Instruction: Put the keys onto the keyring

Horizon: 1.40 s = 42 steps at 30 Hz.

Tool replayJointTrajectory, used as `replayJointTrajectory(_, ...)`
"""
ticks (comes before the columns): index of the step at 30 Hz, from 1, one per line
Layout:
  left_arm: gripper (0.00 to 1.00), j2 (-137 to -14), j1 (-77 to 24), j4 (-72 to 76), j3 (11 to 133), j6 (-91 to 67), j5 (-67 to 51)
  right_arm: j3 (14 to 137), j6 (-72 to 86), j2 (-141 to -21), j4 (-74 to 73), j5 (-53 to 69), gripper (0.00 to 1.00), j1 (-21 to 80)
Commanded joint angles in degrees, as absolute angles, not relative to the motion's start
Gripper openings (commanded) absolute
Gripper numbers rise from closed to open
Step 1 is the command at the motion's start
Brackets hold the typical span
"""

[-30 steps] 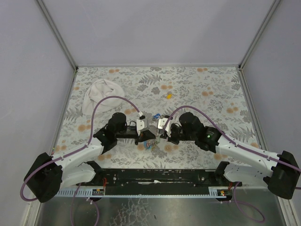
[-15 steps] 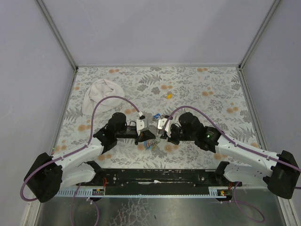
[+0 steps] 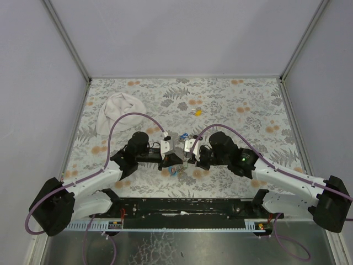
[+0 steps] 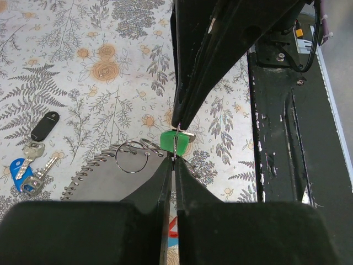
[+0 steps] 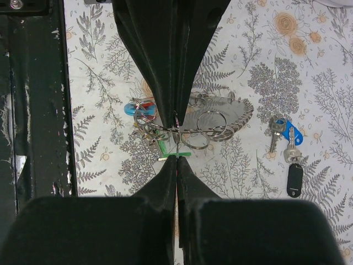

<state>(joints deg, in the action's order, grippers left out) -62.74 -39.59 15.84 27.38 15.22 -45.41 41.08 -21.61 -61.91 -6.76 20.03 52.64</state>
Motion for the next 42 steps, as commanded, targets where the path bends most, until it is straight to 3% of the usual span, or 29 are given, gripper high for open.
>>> replayJointTrajectory(1,0.00,-62.8,-39.6,16.6,28.2,16.2,-46.7,43.7,-21.4,-61.1,-4.1,22.3,0.00,52.3)
replayJointTrajectory(42,0.00,-62.6,-39.7,17.0,28.4,15.9,-49.5,45.5,-20.9,-64.9,-3.0,28.8,0.00,52.2)
